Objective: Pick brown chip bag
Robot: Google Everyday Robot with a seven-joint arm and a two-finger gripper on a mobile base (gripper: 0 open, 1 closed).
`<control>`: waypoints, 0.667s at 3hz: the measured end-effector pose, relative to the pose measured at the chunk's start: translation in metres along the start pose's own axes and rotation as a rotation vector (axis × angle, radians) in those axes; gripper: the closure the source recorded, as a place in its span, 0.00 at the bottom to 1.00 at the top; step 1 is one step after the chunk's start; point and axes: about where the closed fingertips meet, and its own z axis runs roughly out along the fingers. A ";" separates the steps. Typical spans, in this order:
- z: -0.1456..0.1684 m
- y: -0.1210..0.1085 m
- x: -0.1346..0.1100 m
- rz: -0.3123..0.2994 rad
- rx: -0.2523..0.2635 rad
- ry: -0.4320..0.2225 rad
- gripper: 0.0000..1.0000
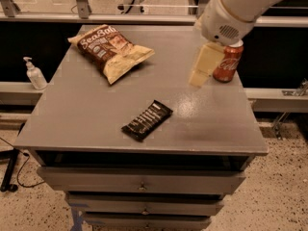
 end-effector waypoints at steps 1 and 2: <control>0.050 -0.042 -0.037 0.005 0.022 -0.061 0.00; 0.104 -0.083 -0.063 0.056 0.009 -0.100 0.00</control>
Offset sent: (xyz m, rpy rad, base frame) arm 0.1946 0.1109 -0.0734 0.1858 0.0176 -0.0701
